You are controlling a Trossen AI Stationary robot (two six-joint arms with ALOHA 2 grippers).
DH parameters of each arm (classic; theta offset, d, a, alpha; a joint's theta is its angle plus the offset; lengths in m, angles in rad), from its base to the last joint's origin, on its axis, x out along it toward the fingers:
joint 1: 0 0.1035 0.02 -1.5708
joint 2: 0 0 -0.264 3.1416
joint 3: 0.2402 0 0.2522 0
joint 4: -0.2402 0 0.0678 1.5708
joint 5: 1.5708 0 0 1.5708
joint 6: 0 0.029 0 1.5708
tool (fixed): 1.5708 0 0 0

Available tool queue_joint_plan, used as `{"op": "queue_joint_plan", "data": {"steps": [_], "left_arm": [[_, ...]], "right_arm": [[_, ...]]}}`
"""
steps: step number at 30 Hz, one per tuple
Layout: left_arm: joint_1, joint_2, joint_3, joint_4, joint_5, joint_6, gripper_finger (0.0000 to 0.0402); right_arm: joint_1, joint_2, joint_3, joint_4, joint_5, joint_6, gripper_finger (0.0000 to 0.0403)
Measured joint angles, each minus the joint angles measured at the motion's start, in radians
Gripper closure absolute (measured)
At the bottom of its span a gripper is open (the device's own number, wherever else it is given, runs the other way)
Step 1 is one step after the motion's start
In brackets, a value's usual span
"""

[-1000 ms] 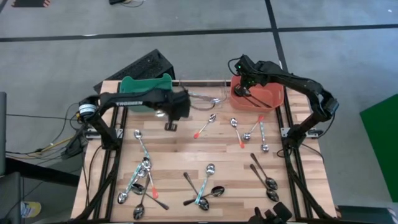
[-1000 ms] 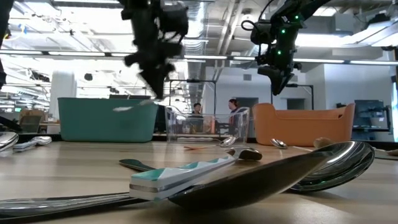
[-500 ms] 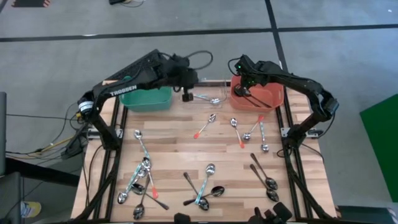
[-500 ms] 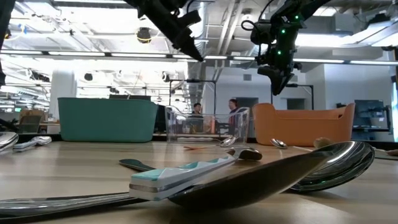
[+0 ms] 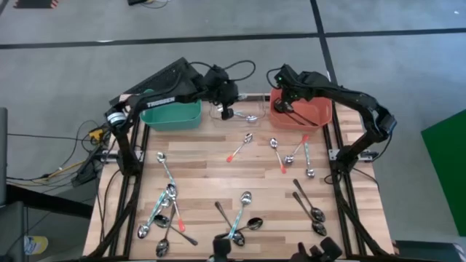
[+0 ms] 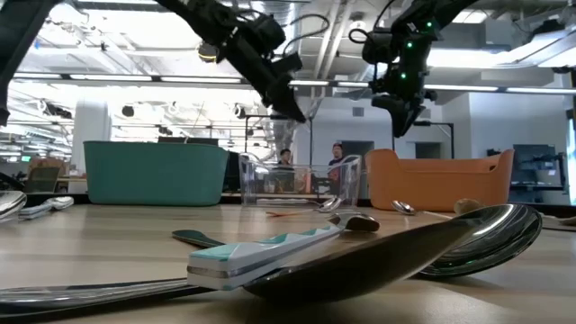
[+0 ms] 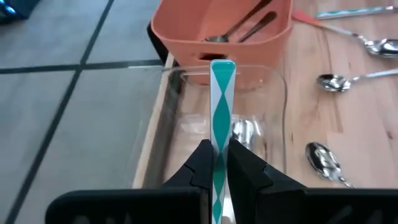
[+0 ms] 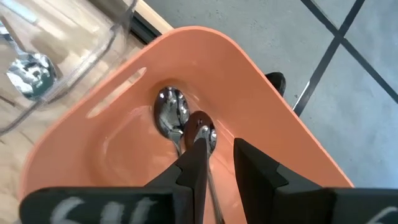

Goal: Sort silverware by color (type)
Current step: Put the blue spoon into the transparent bin

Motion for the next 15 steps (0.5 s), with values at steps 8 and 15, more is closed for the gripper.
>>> {"op": "queue_joint_plan", "data": {"steps": [8, 15], "left_arm": [[-0.007, 0.081, 0.000, -0.035, 0.003, -0.023, 0.0392], [-0.004, 0.112, 0.000, -0.043, -0.021, -0.023, 0.0374]], "right_arm": [[0.014, 0.000, 0.000, -0.001, -0.001, 0.006, 0.0300], [0.029, 0.000, 0.000, -0.001, -0.004, 0.040, 0.0300]]}}
